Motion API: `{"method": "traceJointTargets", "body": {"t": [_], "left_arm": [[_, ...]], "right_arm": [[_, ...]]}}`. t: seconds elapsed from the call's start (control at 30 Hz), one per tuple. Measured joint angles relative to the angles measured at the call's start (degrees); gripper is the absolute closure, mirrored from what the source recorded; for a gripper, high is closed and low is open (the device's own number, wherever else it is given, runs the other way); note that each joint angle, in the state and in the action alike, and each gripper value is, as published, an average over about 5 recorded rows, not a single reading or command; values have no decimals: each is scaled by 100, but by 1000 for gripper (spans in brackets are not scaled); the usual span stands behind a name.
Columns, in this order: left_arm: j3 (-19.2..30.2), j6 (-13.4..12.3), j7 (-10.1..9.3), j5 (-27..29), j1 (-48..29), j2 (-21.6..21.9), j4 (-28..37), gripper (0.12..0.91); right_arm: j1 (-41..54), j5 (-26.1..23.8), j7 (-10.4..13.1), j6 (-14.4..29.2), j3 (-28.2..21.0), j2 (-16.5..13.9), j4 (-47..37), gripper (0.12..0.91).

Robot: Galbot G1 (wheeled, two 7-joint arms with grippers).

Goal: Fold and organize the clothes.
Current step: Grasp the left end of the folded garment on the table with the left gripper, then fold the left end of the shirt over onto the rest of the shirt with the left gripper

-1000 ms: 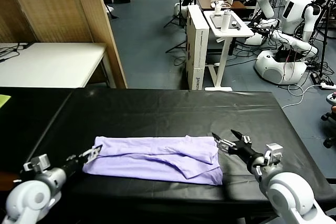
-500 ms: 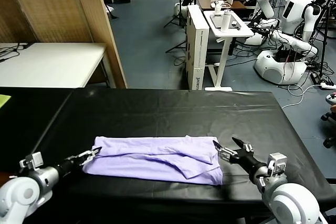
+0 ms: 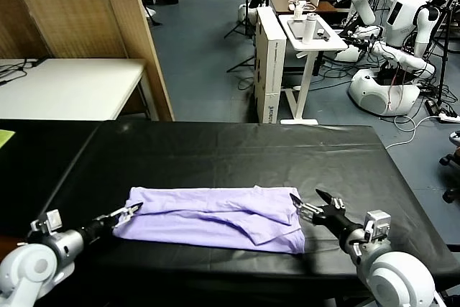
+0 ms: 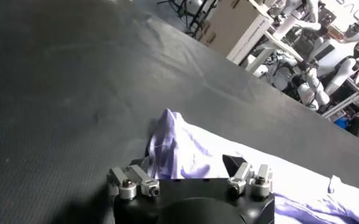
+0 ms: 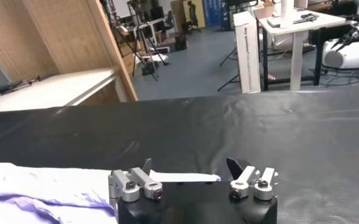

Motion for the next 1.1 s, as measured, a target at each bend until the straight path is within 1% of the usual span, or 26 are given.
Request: {"method": "traceJointTargets", "body": {"t": [0.07,0.13,0.17,0.2,0.27,0.33,0.4,0.43,0.57,0.77,0.97,1.1], "left_arm": [[2,0,0,0,1,-14,14,310],[3,0,-1,-5,2,-26,17,414],[3,0,-1,-11,2,-30,14,452],[3,0,-2,-19,1,-33,11,528],[4,0,-8,-51,-3,-35,0,641],[4,0,-31,-121,-8,-38,-8,791],[3,0,-76,-198,-10,-46,-12,856],[3,0,-97,-213,-8,-53,-12,871],[-4,0,-126,-10,25,-81,-34,866],[-176,0,-118,812,167,19,-150,867],[-584,0,-201,1620,416,304,-232,867],[-931,0,-268,1954,608,480,-346,867]], "right_arm": [[19,-8,3,0,-19,3,-12,118],[42,-12,6,0,-33,5,-25,118],[53,-14,8,0,-38,7,-32,118],[62,-16,10,0,-43,8,-38,118],[71,-22,12,0,-48,12,-51,118],[67,-31,14,1,-48,15,-62,118],[54,-37,15,2,-41,17,-67,118],[49,-38,15,3,-35,17,-68,118],[49,-39,16,12,-17,18,-76,118],[91,-39,26,26,-41,64,-152,118],[165,-39,61,32,-129,129,-242,118],[192,-46,86,33,-167,161,-287,118]]}}
